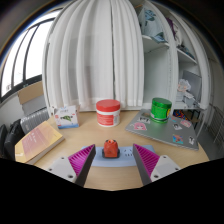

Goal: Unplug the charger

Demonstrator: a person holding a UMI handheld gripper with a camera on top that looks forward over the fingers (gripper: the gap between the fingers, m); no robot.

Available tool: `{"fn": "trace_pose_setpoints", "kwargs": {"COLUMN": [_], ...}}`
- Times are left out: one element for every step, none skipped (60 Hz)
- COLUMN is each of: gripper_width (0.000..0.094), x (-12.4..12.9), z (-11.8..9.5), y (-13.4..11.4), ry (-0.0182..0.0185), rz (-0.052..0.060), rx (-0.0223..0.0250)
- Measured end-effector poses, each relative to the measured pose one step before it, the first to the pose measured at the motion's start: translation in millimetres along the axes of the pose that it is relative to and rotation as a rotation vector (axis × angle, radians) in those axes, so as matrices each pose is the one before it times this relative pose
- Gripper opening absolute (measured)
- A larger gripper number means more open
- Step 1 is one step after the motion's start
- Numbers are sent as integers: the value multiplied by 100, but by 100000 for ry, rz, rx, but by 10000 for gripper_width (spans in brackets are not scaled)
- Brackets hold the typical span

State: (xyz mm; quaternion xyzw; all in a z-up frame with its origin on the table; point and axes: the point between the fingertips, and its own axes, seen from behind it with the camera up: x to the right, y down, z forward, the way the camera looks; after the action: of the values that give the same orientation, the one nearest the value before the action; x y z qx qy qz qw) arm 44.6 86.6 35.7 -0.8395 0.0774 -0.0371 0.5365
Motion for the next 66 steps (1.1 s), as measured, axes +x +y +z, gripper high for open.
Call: {"fn": "trace_pose_setpoints", "kwargs": {"gripper_width": [767, 748, 731, 716, 693, 656, 616, 580, 521, 452, 361, 304, 303, 303, 300, 289, 283, 270, 260, 242, 232, 218, 197, 180, 168, 162, 157, 154, 153, 153, 153, 153, 152, 152, 151, 152, 151, 151, 152, 152, 153, 153, 153, 152, 153, 153, 152, 152, 153, 153, 152, 152, 153, 153, 162, 162, 163, 162, 162, 162, 163, 162, 162, 161, 161, 162], "x": [281, 198, 140, -25, -46, 4, -36, -256, -325, -428, -495, -28, -2, 33, 60, 23, 25, 4, 7, 45, 30, 15, -7, -6, -2, -9, -40, -10, 78, -5, 5, 18, 1, 6, 5, 4, -27, -38, -3, 14, -10, -67, -32, 1, 7, 73, 88, 75, 270, 128, 775, 616, 513, 504, 435, 449, 416, 406, 593, 251, 422, 519, 626, 549, 527, 468], "z": [231, 191, 169, 132, 33, 136, 73, 97, 62, 124, 83, -269, 365, 76, 3, 7, -15, -24, -19, -76, 24, -19, 4, 20, 8, 16, -37, 14, 77, -1, -1, 19, 18, -8, -19, -46, -27, -102, -144, -220, -399, -721, -688, -777, -685, -594, -491, -656, -223, -797, 478, 85, -32, 3, -27, 47, 51, 39, 165, -74, 109, 157, 276, 254, 286, 271], "y": [20, 124, 226, 244, -356, -117, 110, -134, 8, -33, -67, 228, -253, 73, -13, 4, -15, 7, 5, 31, -63, 1, -47, -34, -26, 6, -15, -35, 58, 7, -33, -12, -22, -17, 12, 13, 37, -23, -33, -341, -964, -1727, -1747, -1873, -1838, -1677, -1426, -1151, -826, -1418, 386, -73, 100, 278, 305, 407, 548, 634, 1494, -118, 614, 750, 1220, 975, 1037, 943], "ry": [1337, 855, 578, 14, -187, -182, -215, -821, -1204, -1548, -1688, -1195, 1350, 755, 800, 727, 540, 339, 215, 85, 183, 123, 47, 18, -38, -114, -59, -82, -226, -82, -5, 54, 104, 143, 123, 145, 35, 177, 226, 371, 147, 32, -399, -415, -367, -508, -456, -239, 410, 955, 1567, 1306, 1375, 1308, 1232, 1065, 889, 720, 530, 667, 647, 797, 723, 796, 547, 334], "rz": [759, 492, 198, -573, -54, 395, 77, 99, -3, -343, -1254, -1174, -1815, -1350, -776, 26, 314, 301, 209, 259, 413, 327, 342, 394, 323, 489, 924, 1166, 888, 721, 335, -69, -220, -366, -407, -294, -155, -860, -1519, -1708, -1024, -393, 660, 1164, 1135, 630, 215, -253, -28, 74, 481, 443, 214, -185, -505, -709, -707, -708, -668, -652, -555, -238, 225, 544, 799, 621], "rx": [277, -208, -698, -1443, 834, 810, -90, 764, 356, 452, 276, -503, 242, -341, -107, -30, 93, 36, -17, -66, 123, -64, 188, 236, 107, 29, -93, 50, -254, -123, -21, -21, -51, -173, -341, -520, -672, -840, -806, 488, 1604, 5598, 6528, 5588, 4847, 4054, 3024, 3466, 1280, 587, -1678, -1350, -1769, -1765, -1780, -1736, -1885, -2023, -834, -2357, -1438, -1611, -1279, -2075, -2305, -2145]}}
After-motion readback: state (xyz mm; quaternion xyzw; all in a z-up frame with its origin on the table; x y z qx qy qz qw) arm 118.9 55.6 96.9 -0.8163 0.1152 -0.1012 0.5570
